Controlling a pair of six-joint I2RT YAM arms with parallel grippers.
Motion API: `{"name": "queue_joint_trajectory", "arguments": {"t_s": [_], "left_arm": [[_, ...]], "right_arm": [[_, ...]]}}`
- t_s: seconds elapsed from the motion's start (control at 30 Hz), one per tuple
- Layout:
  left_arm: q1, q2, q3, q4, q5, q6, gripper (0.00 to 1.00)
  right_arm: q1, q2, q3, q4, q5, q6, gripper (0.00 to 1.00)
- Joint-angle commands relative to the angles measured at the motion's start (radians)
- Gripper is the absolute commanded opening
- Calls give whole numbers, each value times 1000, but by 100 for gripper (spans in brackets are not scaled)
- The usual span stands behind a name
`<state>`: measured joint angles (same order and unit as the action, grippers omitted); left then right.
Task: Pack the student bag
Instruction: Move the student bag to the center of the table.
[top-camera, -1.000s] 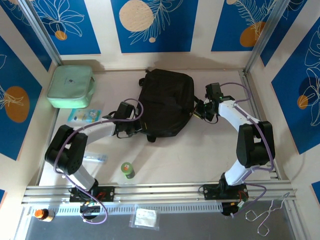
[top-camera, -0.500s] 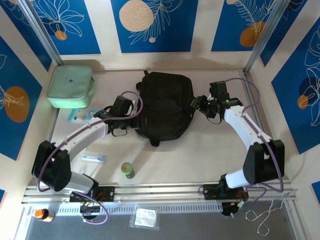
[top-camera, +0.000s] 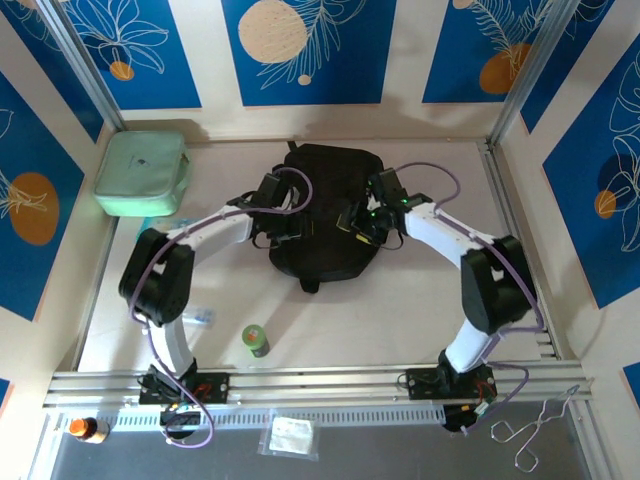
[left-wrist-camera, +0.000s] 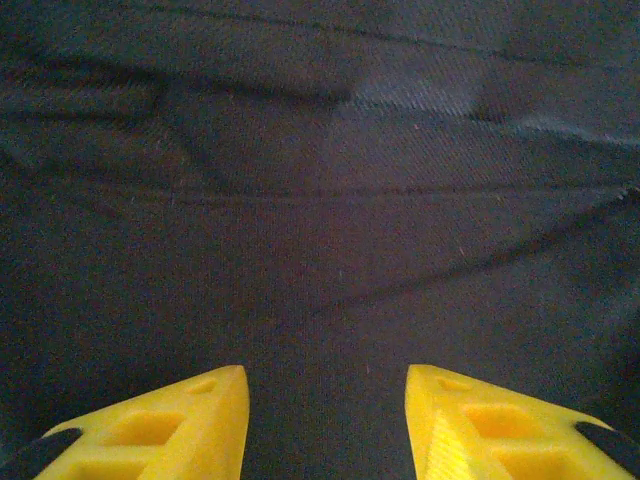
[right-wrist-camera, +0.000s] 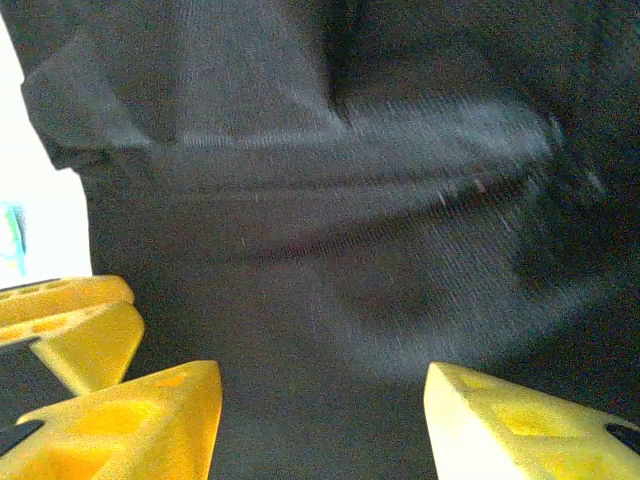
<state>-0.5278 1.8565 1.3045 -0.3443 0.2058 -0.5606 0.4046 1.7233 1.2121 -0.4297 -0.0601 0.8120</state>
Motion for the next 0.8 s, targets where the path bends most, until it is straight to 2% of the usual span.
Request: {"name": "queue_joint_trajectory", "arguments": {"t_s": [0.0,0.17,0.4,0.6,0.77], "left_arm": [[2,54,90,-33,-32,49,43],[2,121,96,-44,-28,43,39],[-3,98,-48,-10,-5,40,38],[-12,2,-246,47,8,12,38],[-34,-133,-375,64,-12,-12,38]], "right_arm": [[0,76,104,-17,7,-18,55],[6,172,147,-53,36,-30,54],[30,156,19,-24,65,-51,52],[78,89,-149,35,97,-63,49],[145,-28,-294,98,114,-29,48]]}}
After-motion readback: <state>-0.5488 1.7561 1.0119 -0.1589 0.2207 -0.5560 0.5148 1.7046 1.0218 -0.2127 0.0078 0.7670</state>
